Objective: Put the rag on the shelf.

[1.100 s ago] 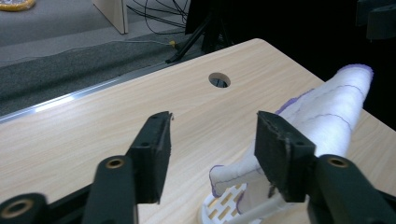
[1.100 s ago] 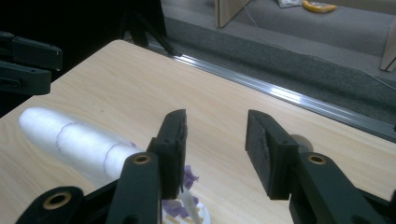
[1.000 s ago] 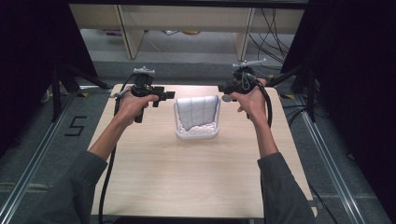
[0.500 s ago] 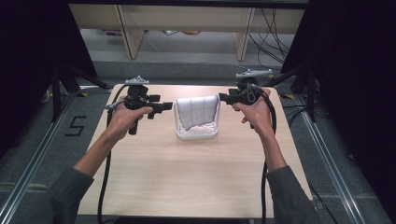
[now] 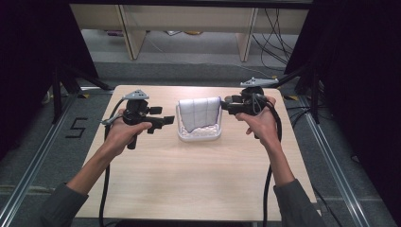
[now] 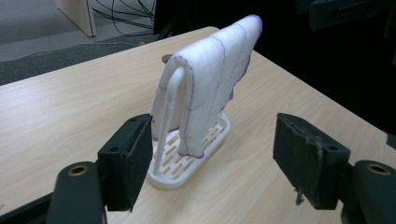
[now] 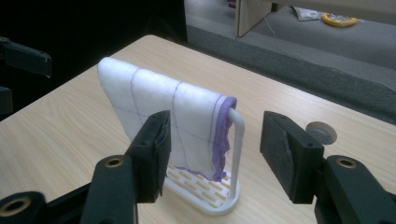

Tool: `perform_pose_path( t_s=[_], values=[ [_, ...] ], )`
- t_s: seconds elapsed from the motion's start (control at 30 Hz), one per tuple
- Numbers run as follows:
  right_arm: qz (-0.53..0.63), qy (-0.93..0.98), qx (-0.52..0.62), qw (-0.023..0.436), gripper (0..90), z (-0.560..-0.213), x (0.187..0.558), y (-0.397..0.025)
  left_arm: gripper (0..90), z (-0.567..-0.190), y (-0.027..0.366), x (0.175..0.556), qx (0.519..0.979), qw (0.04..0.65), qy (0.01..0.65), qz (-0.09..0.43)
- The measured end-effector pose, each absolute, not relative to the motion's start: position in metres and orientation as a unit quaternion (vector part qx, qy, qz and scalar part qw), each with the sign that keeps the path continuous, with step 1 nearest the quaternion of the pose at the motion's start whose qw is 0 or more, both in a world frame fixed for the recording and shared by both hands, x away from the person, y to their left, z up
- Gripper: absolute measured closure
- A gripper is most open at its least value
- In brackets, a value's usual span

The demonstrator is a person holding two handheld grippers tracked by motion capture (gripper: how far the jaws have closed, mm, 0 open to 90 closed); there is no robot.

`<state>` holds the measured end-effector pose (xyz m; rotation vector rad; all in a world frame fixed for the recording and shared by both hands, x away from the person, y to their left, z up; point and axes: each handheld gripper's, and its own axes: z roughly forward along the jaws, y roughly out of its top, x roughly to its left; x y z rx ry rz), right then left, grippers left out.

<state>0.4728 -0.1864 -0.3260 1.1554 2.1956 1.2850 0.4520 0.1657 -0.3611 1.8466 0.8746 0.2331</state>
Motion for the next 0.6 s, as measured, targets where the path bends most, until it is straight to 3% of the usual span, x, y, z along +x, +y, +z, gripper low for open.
perform_pose_path(
  t_s=[0.6],
  values=[
    [0.460,0.775,0.400,0.167,38.4,-0.344,0.451,-0.192,26.1,-0.377,0.177,0.426,0.769,0.517,0.365,0.088]
  ],
)
